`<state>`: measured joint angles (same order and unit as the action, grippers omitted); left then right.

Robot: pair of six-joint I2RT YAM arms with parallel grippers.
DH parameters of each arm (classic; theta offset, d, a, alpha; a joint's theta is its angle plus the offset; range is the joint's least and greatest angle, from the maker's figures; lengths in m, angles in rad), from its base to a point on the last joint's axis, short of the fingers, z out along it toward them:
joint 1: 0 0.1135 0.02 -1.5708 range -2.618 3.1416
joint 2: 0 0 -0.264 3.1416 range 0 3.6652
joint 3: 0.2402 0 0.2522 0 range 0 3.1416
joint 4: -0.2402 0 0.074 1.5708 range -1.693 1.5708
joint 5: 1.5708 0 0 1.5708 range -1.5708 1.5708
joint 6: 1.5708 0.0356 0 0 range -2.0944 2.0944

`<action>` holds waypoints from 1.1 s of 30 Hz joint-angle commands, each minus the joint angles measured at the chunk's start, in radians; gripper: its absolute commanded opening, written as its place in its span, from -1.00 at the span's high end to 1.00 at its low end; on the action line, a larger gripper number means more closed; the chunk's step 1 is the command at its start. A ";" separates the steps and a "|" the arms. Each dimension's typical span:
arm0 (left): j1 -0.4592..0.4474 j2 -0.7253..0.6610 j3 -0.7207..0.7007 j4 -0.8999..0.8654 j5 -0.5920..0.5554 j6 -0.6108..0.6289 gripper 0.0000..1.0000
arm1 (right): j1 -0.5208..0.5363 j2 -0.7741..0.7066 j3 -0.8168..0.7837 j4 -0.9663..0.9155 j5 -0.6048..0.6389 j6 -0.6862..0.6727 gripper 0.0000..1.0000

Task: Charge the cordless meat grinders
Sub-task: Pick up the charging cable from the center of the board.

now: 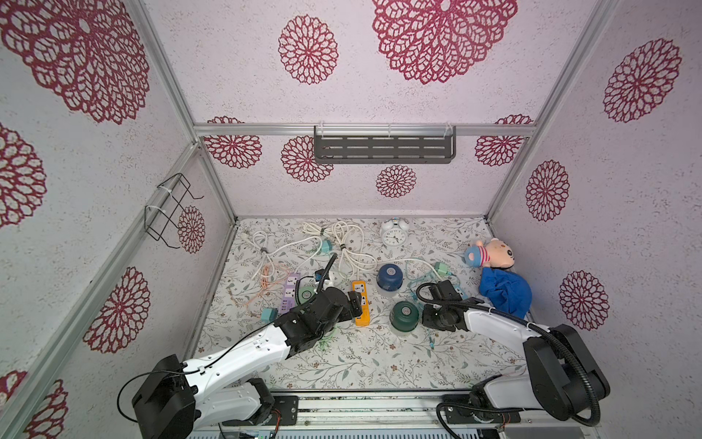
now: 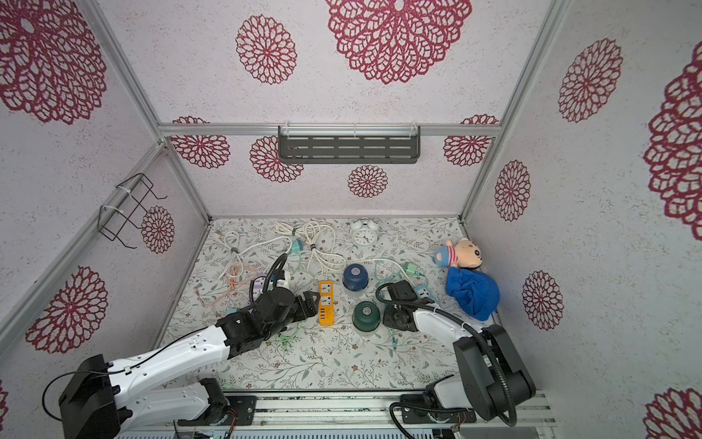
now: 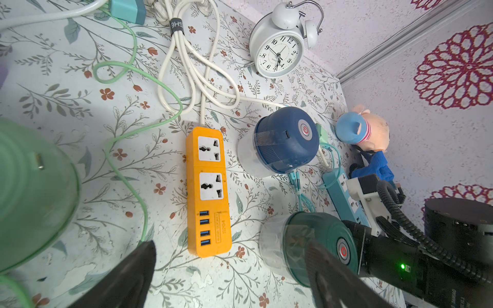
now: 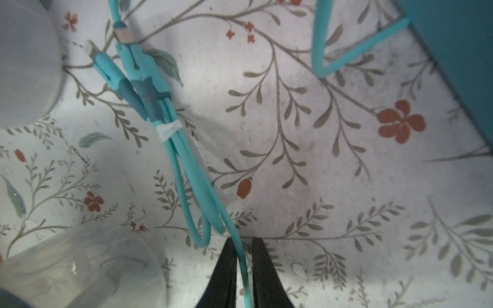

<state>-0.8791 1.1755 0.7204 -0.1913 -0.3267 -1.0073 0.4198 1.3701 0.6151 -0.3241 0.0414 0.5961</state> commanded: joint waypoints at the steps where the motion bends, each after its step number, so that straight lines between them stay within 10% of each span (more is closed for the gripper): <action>1: 0.000 -0.002 0.009 0.024 -0.014 -0.009 -0.83 | 0.002 -0.038 0.010 -0.032 0.026 0.010 0.77; 11: 0.013 -0.005 0.037 0.076 0.064 0.053 -0.82 | -0.022 -0.119 0.082 -0.137 0.034 -0.003 1.00; 20: 0.115 0.012 0.010 0.375 0.391 0.050 -0.84 | -0.159 -0.244 0.165 -0.179 -0.141 -0.040 1.00; 33: 0.143 0.242 0.182 0.574 0.646 0.052 -0.67 | -0.234 -0.160 0.212 0.406 -0.609 0.372 1.00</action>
<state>-0.7376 1.3891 0.8806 0.3046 0.2523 -0.9512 0.1955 1.1927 0.7967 -0.1516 -0.4339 0.8024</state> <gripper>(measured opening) 0.837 0.056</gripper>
